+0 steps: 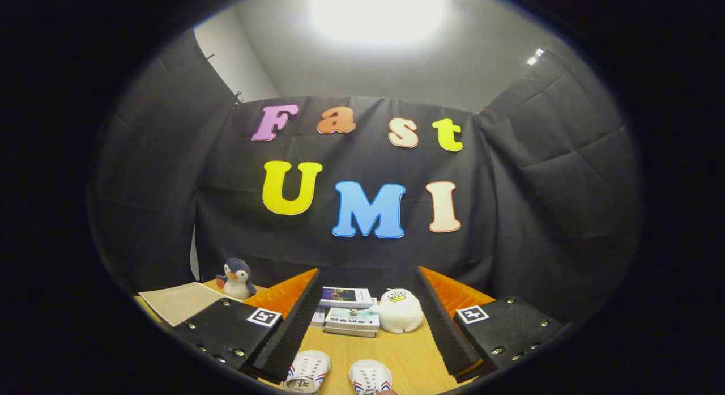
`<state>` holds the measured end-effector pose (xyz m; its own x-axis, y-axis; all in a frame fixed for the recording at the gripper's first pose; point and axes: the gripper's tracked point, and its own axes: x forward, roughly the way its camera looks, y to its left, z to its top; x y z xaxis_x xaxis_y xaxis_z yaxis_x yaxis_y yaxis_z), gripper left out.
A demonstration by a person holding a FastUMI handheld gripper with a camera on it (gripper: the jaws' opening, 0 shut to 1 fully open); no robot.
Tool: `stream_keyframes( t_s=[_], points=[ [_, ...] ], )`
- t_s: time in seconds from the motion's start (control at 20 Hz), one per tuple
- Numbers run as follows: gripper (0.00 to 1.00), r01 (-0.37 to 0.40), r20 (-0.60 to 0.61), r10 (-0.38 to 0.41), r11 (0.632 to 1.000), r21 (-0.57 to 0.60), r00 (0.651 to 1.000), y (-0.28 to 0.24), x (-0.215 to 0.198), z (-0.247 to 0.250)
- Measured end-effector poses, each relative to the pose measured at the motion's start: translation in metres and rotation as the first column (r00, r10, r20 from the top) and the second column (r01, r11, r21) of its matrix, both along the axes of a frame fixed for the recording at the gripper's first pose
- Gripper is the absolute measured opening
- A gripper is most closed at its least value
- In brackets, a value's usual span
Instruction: Open the storage box then place both shoes into the box .Put the left shoe in first, then the right shoe, with the right side of both shoes facing outward in a uniform manner.
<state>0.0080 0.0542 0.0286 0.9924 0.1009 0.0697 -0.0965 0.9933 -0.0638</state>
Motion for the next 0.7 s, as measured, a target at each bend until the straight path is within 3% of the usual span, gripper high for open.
stream_keyframes(
  t_s=[0.4, 0.7],
  points=[
    [0.97, -0.083, -0.113, 0.097, 0.989, 0.121, 0.989, 0.051, -0.001, -0.025],
    [0.97, -0.147, -0.249, 0.216, 0.952, 0.27, 0.944, 0.09, -0.006, -0.062]
  ],
)
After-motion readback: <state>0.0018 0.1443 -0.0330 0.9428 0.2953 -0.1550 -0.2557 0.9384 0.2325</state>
